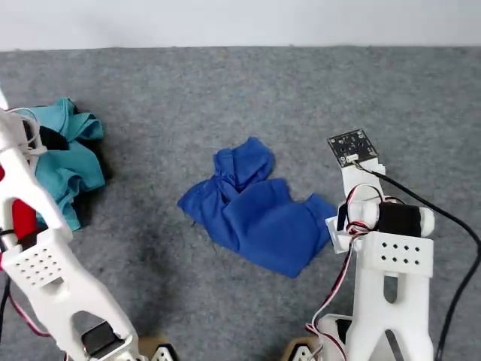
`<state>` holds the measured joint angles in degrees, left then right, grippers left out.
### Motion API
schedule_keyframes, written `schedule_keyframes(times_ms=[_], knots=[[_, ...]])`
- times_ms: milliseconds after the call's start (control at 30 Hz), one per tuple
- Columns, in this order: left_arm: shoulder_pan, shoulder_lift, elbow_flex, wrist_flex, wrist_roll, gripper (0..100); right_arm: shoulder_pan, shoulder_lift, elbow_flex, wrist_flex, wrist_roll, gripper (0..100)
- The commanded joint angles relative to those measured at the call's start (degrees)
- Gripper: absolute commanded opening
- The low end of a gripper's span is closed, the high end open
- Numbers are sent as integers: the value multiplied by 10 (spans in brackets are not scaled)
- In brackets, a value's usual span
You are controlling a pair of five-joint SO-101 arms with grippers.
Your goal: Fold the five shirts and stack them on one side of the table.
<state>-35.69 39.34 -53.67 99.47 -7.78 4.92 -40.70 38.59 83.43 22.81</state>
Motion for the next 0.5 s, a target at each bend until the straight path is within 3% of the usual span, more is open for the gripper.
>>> schedule_keyframes(times_ms=[0,200,467], knots=[[21,-19,5,12,2,418,3,-7,-3,-11,-1,223],[108,-113,57,12,5,423,3,-7,57,-65,-1,223],[359,-236,237,-12,113,423,7,-7,88,-85,-1,223]])
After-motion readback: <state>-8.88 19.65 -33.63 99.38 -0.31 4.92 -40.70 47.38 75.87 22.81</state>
